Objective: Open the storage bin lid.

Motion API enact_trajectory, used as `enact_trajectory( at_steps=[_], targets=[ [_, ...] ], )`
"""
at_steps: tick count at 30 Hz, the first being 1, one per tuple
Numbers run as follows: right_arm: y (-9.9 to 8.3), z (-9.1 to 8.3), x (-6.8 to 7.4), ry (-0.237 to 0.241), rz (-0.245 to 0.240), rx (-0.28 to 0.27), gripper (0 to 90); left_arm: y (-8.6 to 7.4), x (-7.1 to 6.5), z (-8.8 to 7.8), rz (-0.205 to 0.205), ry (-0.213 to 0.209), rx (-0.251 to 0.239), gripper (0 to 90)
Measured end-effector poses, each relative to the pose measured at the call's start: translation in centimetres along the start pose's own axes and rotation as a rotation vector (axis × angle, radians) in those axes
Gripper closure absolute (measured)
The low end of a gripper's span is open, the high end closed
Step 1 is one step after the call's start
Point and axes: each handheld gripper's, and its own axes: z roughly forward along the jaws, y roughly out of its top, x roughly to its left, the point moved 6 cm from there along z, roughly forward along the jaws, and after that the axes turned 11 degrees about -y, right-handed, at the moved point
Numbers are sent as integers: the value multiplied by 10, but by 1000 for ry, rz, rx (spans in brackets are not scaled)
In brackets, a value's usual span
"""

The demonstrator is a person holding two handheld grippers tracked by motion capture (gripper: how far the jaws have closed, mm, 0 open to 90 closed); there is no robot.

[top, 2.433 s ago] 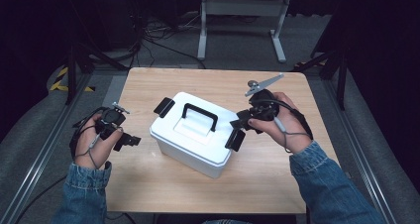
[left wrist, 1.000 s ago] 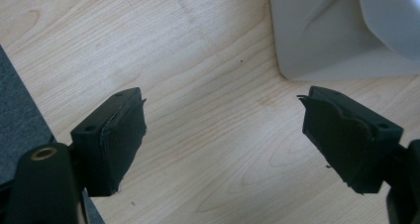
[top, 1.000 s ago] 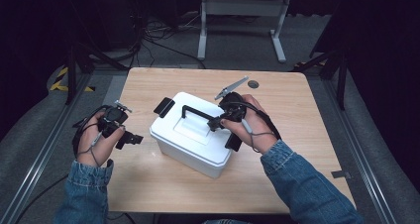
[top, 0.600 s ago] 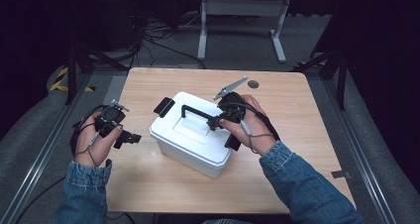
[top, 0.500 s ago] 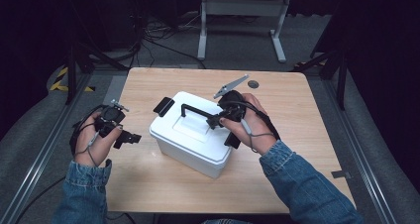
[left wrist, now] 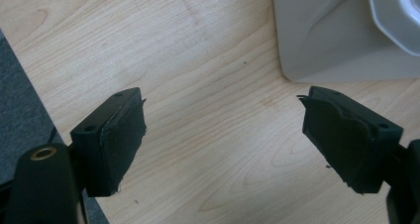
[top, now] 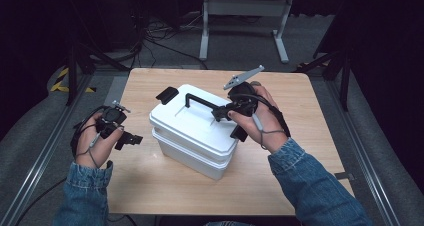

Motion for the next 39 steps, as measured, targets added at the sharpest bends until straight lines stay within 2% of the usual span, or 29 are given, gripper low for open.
enact_trajectory(
  at_steps=[13,21,33,39],
  targets=[
    [4,-11,-6,-21,-1,-31,847,0,-1,0,-6,-7,6,173],
    [-4,-25,-25,-57,32,-44,847,-1,0,1,-1,-4,14,173],
    [-22,-48,-64,-131,101,-56,846,-1,0,2,-1,-5,17,173],
    [-28,-55,-77,-150,130,-56,846,-2,0,2,-7,-5,14,174]
  ],
)
